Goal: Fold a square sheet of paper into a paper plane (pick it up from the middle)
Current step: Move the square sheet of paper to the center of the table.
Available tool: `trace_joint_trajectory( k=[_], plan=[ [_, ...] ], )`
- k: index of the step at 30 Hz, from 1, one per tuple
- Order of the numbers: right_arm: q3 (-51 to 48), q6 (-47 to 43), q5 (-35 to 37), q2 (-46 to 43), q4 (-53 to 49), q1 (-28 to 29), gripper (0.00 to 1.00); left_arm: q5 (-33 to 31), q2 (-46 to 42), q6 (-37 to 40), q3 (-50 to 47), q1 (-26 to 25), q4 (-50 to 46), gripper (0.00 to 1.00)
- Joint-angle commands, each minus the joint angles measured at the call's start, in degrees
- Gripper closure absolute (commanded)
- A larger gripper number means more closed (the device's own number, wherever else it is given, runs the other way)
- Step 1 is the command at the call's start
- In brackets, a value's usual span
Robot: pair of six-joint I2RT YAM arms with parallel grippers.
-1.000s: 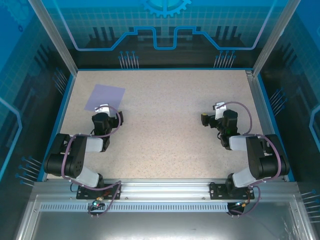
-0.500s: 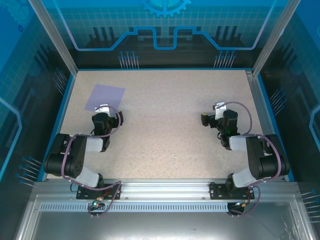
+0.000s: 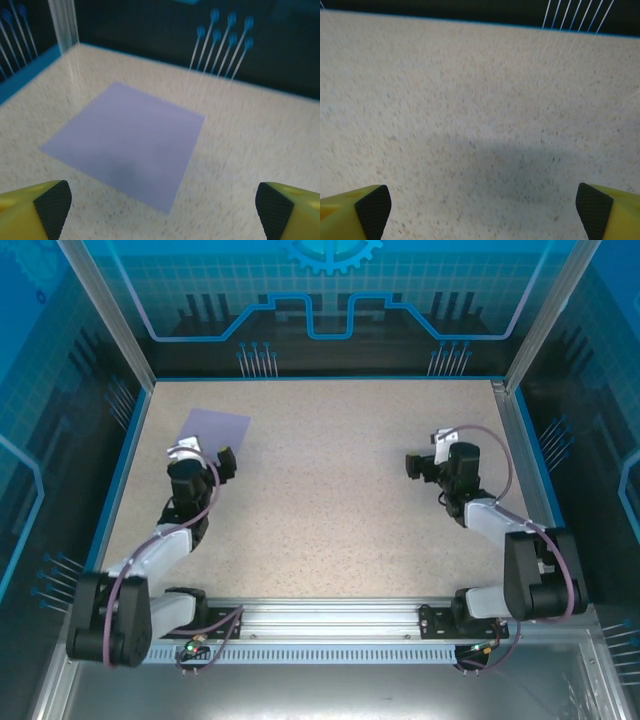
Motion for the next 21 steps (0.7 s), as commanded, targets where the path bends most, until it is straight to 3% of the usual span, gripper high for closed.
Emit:
trace_joint_trajectory(
  k=[1, 2, 4, 6, 7, 9, 13, 21],
  plan=[
    [5.56, 9.6, -0.79, -2.74, -16.77, 0.45, 0.01, -2.27, -3.06, -13.28, 5.64, 1.96, -18.37, 0.01],
    [7.62, 15.89, 0.36, -2.23, -20.54, 0.51, 0.01, 6.33, -2.45, -12.28, 7.9, 3.38, -20.05, 0.01],
    [12.79, 16.91, -8.47, 0.09, -28.47, -0.12, 0.01, 19.52, 1.13, -11.59, 13.29, 3.82, -23.62, 0.01],
    [16.45, 18.78, -13.83, 3.1, -32.42, 0.12, 0.01, 28.0, 7.25, -11.83, 19.92, 3.53, -28.6, 0.01],
    [16.63, 19.86, -15.8, 3.81, -31.95, 0.21, 0.01, 29.36, 10.0, -11.62, 22.21, 3.16, -29.98, 0.01],
    [16.61, 20.69, -21.69, 5.08, -29.68, 0.37, 0.01, 30.05, 16.07, -11.13, 26.64, 1.98, -31.49, 0.01],
    [19.12, 21.53, -24.42, 8.13, -30.37, 1.95, 0.01, 30.18, 28.1, -11.6, 36.94, 1.02, -37.14, 0.01],
    [22.19, 18.56, -27.3, 7.2, -33.9, 3.68, 0.01, 18.25, 48.6, -14.7, 55.43, 1.23, -51.09, 0.01]
  ],
)
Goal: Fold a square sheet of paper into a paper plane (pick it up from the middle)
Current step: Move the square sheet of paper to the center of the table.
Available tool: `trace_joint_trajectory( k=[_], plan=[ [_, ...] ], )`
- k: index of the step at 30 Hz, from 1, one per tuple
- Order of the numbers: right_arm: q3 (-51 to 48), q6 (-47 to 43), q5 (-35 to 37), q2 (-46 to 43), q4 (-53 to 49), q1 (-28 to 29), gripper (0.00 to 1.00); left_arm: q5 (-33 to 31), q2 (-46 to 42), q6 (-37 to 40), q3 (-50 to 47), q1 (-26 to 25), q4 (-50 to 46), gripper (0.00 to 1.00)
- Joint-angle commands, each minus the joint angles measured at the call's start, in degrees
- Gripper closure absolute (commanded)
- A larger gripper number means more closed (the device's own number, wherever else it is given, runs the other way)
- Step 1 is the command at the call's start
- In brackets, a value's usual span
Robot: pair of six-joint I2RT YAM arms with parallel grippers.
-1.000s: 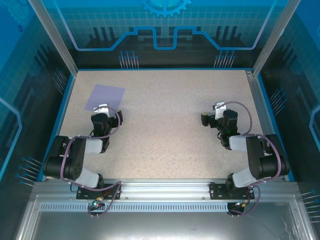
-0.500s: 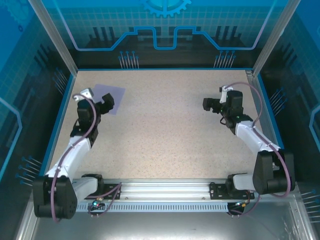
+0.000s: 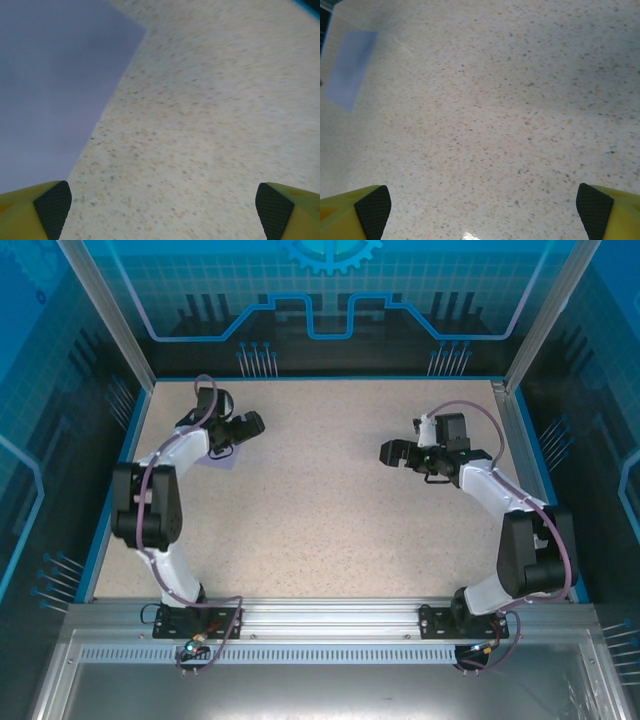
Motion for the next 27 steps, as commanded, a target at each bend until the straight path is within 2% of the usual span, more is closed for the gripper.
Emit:
trace_joint_trajectory(
  k=[1, 5, 8, 12, 16, 21, 24, 27],
  plan=[
    [1.76, -0.74, -3.15, -2.24, -3.11, 0.61, 0.01, -5.47, 5.23, -2.63, 5.77, 0.43, -9.44, 0.01],
    [1.46, -1.34, -4.33, -3.46, -3.87, 0.73, 0.01, -4.95, 10.63, -4.63, 9.42, 1.71, -12.28, 0.01],
    [1.55, -2.37, -3.86, -3.79, -5.31, 0.75, 0.01, -2.22, 11.74, -6.0, 8.7, 1.75, -11.84, 0.01],
    [0.98, -2.24, -3.19, -4.19, -6.28, 0.78, 0.01, 4.62, 9.77, -9.57, 3.17, 1.3, -8.37, 0.01],
    [-0.5, -0.63, -3.04, -4.54, -6.41, 0.76, 0.01, 8.65, 7.37, -14.14, -2.39, -1.66, -5.27, 0.01],
    [-2.56, 1.43, -1.23, -5.04, -7.9, 0.9, 0.01, 11.23, 3.09, -24.41, -10.56, -11.69, 1.04, 0.01],
    [-2.99, 5.65, 5.5, -5.33, -10.92, 0.8, 0.01, 9.13, -0.69, -33.73, -16.87, -19.87, 10.5, 0.01],
    [-3.53, 7.85, 5.14, -5.25, -11.18, 0.85, 0.01, 8.31, -1.59, -43.58, -20.87, -27.84, 22.04, 0.01]
  ],
)
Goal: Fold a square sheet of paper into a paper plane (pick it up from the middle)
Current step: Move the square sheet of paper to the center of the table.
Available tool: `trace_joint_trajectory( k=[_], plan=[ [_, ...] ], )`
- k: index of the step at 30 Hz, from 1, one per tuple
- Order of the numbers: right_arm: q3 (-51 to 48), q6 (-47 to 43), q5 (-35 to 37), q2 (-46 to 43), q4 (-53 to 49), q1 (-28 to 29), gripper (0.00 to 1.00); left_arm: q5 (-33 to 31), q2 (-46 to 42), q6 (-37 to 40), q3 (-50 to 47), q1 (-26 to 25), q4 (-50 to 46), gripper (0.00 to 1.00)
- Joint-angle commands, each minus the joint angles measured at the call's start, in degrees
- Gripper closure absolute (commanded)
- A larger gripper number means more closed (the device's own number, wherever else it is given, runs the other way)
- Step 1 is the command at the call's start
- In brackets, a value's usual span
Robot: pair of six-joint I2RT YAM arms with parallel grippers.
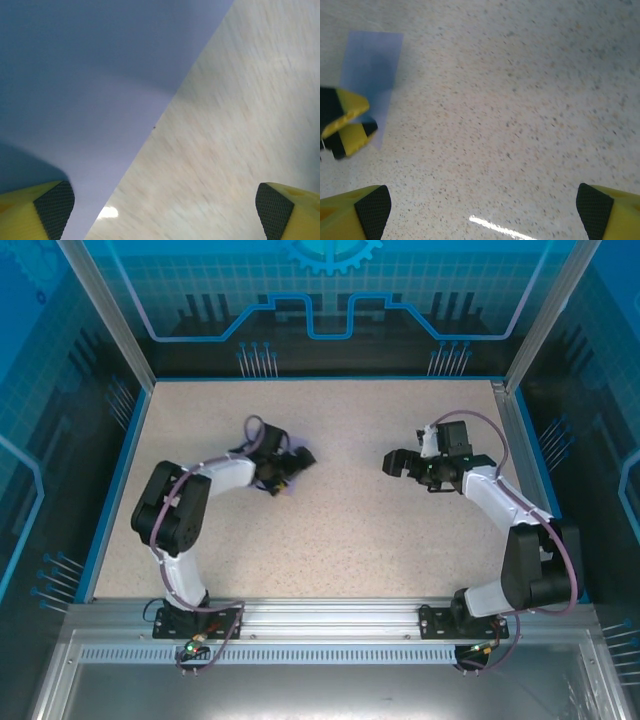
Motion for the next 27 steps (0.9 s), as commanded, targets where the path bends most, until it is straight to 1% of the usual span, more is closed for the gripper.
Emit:
trace_joint_trajectory(
  k=[1, 3, 5, 7, 9, 10, 12, 13, 15, 18, 20, 23, 25, 27],
  plan=[
    [-0.53, 4.21, 2.04, -1.02, -3.24, 0.7, 0.01, 1.65, 0.05, -14.75, -4.33, -7.8, 10.31, 0.01],
    [-0.28, 4.71, 0.08, -0.57, -3.4, 0.7, 0.01, 0.17, -1.18, -14.7, -3.58, -11.29, 12.85, 0.01],
    [0.45, 5.71, -1.08, -0.2, -4.59, 0.79, 0.01, -1.83, -4.42, -12.45, -3.38, -12.95, 11.97, 0.01],
    [0.46, 7.17, -1.44, -0.68, -4.57, 1.05, 0.02, -5.02, -10.22, -10.72, -5.45, -12.7, 9.46, 0.01],
    [-0.85, 8.52, -4.31, -1.38, -1.11, 2.26, 0.09, -10.06, -17.81, -7.73, -9.13, -12.02, 6.64, 0.01],
    [-1.45, 9.52, -5.95, -1.33, 1.58, 3.28, 0.11, -12.37, -21.03, -6.16, -10.15, -11.63, 3.66, 0.01],
    [-0.56, 11.88, -6.07, 0.12, 3.73, 6.27, 0.14, -17.2, -27.86, -2.49, -12.34, -10.3, -3.55, 0.01],
    [0.4, 12.14, -5.62, 1.33, 4.23, 7.9, 0.15, -18.45, -31.03, -1.4, -13.51, -9.23, -5.85, 0.01],
    [4.57, 12.78, -2.74, 5.0, 3.25, 11.64, 0.17, -18.59, -37.14, 0.3, -16.81, -5.61, -8.73, 0.01],
    [11.17, 14.0, -1.49, 12.11, 2.93, 17.05, 0.24, -18.75, -43.67, 2.76, -20.77, -1.03, -11.66, 0.01],
    [15.87, 15.08, 0.23, 16.76, 1.69, 20.56, 0.26, -20.03, -47.37, 4.12, -22.86, 0.47, -12.45, 0.01],
    [25.06, 15.86, 4.41, 24.25, -3.57, 25.19, 0.26, -20.13, -50.98, 5.91, -25.47, 2.09, -12.27, 0.01],
    [30.94, 16.21, 6.61, 29.53, -7.22, 27.43, 0.26, -20.85, -52.4, 6.94, -26.76, 2.52, -12.28, 0.01],
    [35.85, 16.54, 6.89, 34.01, -9.37, 28.97, 0.26, -20.92, -53.24, 7.75, -27.86, 2.98, -12.06, 0.01]
  ],
)
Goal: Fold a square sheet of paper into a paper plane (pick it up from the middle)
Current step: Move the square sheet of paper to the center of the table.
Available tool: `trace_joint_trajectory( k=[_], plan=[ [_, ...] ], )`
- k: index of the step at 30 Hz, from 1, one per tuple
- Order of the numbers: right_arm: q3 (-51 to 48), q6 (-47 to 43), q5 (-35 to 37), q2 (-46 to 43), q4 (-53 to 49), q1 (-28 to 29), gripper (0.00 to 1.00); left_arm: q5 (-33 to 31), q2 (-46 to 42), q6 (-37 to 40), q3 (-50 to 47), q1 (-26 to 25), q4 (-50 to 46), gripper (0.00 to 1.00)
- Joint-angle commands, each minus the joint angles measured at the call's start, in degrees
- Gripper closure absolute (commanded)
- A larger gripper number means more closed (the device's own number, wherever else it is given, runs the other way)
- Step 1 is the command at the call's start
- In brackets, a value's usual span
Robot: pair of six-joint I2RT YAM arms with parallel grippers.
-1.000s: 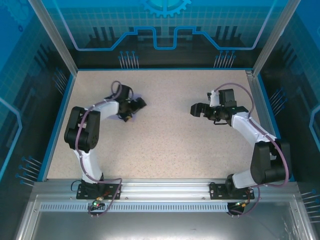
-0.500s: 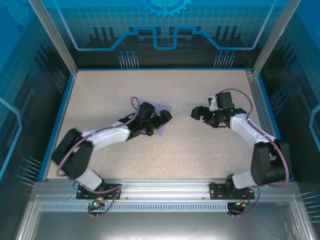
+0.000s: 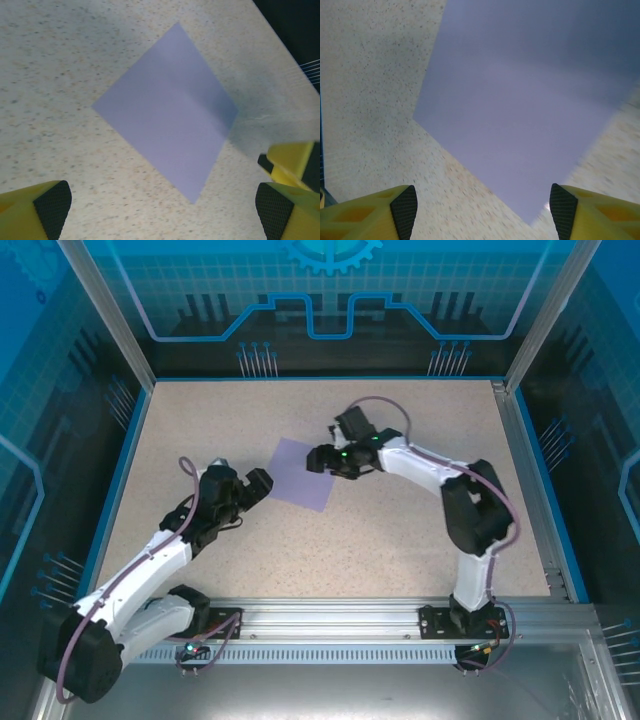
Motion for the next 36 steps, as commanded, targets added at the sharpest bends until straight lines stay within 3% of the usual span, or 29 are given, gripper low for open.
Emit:
trace_joint_trajectory(
  k=[1, 7, 12, 22, 25, 27, 31, 36],
  plan=[
    [7.46, 1.68, 3.12, 6.75, -7.81, 2.69, 0.26, -1.84, -1.94, 3.76, -1.57, 0.98, -0.95, 0.01],
    [14.34, 0.41, 0.54, 15.11, -10.44, 3.99, 0.27, -1.69, -1.47, 5.1, -2.08, 1.3, 0.51, 0.01],
    [12.49, -3.03, 2.38, 16.28, -14.7, 3.57, 0.27, -2.3, -1.85, 5.33, -2.29, 1.38, 1.31, 0.01],
    [-10.23, -17.35, 3.29, 2.89, -15.05, -4.92, 0.28, -1.79, -1.87, 4.09, -3.29, 1.46, 4.83, 0.01],
    [-10.94, -20.9, 8.91, -0.42, -19.23, -7.11, 0.28, -0.79, -2.11, 2.7, -5.95, 1.58, 9.53, 0.01],
    [-10.08, -20.96, 9.42, -2.66, -19.19, -7.75, 0.28, -1.01, -2.39, 2.16, -7.54, 1.59, 11.68, 0.01],
    [-7.14, -17.95, 2.93, -4.07, -14.43, -5.9, 0.27, 0.32, -1.73, 1.59, -7.1, 1.57, 10.37, 0.01],
    [-1.06, -9.46, 1.93, 1.88, -10.7, -3.37, 0.28, 5.87, -0.07, 5.49, -5.79, 1.55, 9.18, 0.01]
  ],
)
